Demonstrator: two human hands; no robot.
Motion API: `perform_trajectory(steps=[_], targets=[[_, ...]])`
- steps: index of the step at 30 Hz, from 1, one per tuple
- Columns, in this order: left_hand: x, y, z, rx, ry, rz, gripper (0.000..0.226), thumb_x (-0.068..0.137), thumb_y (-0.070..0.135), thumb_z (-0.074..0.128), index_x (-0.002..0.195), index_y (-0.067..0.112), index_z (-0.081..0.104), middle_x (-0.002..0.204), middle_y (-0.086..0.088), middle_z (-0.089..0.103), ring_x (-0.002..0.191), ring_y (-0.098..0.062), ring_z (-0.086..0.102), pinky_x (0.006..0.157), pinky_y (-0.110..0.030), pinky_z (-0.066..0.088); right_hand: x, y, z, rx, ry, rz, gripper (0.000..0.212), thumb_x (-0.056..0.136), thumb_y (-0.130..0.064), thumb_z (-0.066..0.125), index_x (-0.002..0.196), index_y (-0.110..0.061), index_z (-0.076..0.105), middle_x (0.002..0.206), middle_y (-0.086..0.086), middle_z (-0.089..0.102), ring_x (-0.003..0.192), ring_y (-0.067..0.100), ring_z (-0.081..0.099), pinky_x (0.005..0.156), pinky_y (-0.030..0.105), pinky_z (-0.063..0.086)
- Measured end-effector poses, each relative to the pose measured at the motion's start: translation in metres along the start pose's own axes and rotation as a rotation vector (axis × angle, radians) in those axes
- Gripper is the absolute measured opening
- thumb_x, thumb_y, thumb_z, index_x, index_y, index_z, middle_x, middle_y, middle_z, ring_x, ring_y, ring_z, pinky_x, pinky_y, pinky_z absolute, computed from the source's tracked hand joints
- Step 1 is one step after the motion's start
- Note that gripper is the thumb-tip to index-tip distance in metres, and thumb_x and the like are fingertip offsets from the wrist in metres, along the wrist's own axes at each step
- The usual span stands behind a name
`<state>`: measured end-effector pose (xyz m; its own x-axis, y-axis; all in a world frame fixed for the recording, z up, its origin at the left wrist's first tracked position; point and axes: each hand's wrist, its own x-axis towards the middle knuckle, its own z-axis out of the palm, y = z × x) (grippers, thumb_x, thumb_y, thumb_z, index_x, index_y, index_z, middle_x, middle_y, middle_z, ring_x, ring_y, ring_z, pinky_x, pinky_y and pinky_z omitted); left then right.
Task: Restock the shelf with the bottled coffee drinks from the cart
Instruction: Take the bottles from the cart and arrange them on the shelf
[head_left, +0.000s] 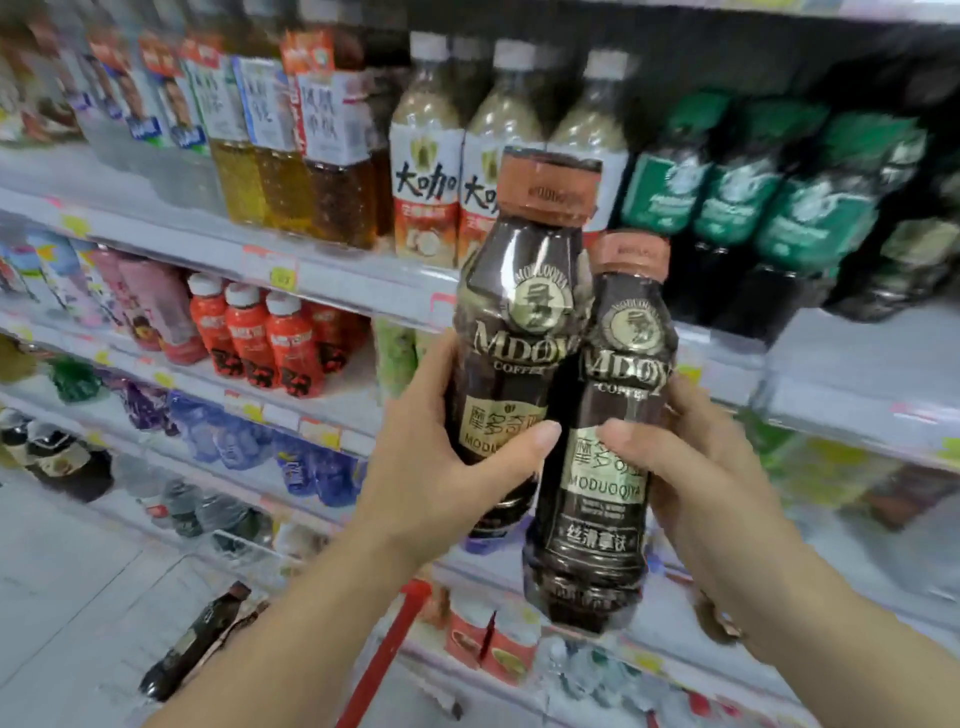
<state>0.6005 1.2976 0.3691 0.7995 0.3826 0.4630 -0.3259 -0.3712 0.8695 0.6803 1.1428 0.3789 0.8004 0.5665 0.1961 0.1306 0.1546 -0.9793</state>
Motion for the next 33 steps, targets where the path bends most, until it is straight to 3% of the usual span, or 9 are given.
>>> perform_trajectory(steps=[5,8,13,16,19,23,27,33], targets=[[0.005,0.039,0.091,-0.051,-0.112,0.051,0.043,0.069,0.029,0.077,0.104,0.036,0.052,0.091,0.029,0.066,0.083,0.009,0.063,0.066,-0.005,0.044,-0.030,-0.040,-0.093,-0.050,0.160,-0.079,0.042,0.057,-0.023,0.074,0.098,-0.025,0.064,0.091,-0.001,0.074,0.085,0.014,0.069,0.067,0.021,0.053],[0.013,0.060,0.136,-0.069,-0.188,0.037,0.038,0.067,0.040,0.076,0.097,0.035,0.054,0.084,0.023,0.067,0.073,0.005,0.063,0.062,-0.008,0.044,-0.040,-0.058,-0.145,-0.075,0.267,-0.078,0.049,0.055,-0.034,0.074,0.102,-0.022,0.065,0.095,0.004,0.072,0.091,0.023,0.068,0.079,0.038,0.054],[0.030,0.078,0.188,-0.086,-0.285,-0.016,0.036,0.069,0.041,0.071,0.102,0.037,0.056,0.084,0.019,0.069,0.073,0.000,0.065,0.064,-0.015,0.048,-0.035,-0.074,-0.216,0.028,0.509,-0.030,0.012,0.080,-0.018,0.067,0.091,-0.015,0.065,0.081,0.001,0.069,0.073,0.018,0.066,0.065,0.030,0.052],[0.038,0.081,0.206,-0.070,-0.281,-0.045,0.028,0.076,0.035,0.072,0.099,0.038,0.056,0.087,0.019,0.069,0.077,0.000,0.065,0.069,-0.021,0.051,-0.014,-0.085,-0.253,-0.105,0.638,-0.120,0.014,0.079,-0.014,0.068,0.091,-0.020,0.063,0.085,-0.004,0.068,0.081,0.017,0.065,0.073,0.032,0.051],[0.042,0.082,0.217,-0.112,-0.248,-0.100,0.034,0.069,0.042,0.072,0.099,0.035,0.058,0.085,0.014,0.070,0.076,-0.006,0.067,0.065,-0.023,0.052,0.011,-0.094,-0.281,-0.212,0.665,-0.164,0.023,0.072,-0.019,0.073,0.092,-0.025,0.063,0.092,-0.003,0.070,0.089,0.019,0.066,0.083,0.040,0.054],[0.045,0.081,0.225,-0.107,-0.229,-0.144,0.026,0.076,0.030,0.073,0.097,0.034,0.059,0.084,0.014,0.070,0.074,-0.005,0.067,0.064,-0.023,0.052,0.048,-0.097,-0.301,-0.115,0.690,-0.151,0.027,0.064,-0.023,0.072,0.089,-0.021,0.064,0.090,0.003,0.070,0.093,0.028,0.067,0.089,0.053,0.052],[0.050,0.079,0.228,-0.068,-0.225,-0.148,0.027,0.077,0.030,0.072,0.099,0.036,0.058,0.086,0.017,0.070,0.076,-0.003,0.067,0.072,-0.030,0.055,0.071,-0.095,-0.308,-0.211,0.733,-0.216,0.034,0.074,-0.008,0.071,0.103,-0.017,0.057,0.092,-0.001,0.066,0.092,0.022,0.065,0.092,0.046,0.052],[0.053,0.077,0.230,-0.060,-0.230,-0.141,0.029,0.077,0.032,0.073,0.099,0.040,0.056,0.089,0.020,0.069,0.079,-0.001,0.066,0.077,-0.032,0.054,0.083,-0.078,-0.319,-0.354,0.570,-0.263,0.054,0.081,0.000,0.067,0.129,-0.013,0.048,0.114,0.002,0.061,0.106,0.018,0.060,0.093,0.036,0.050]])
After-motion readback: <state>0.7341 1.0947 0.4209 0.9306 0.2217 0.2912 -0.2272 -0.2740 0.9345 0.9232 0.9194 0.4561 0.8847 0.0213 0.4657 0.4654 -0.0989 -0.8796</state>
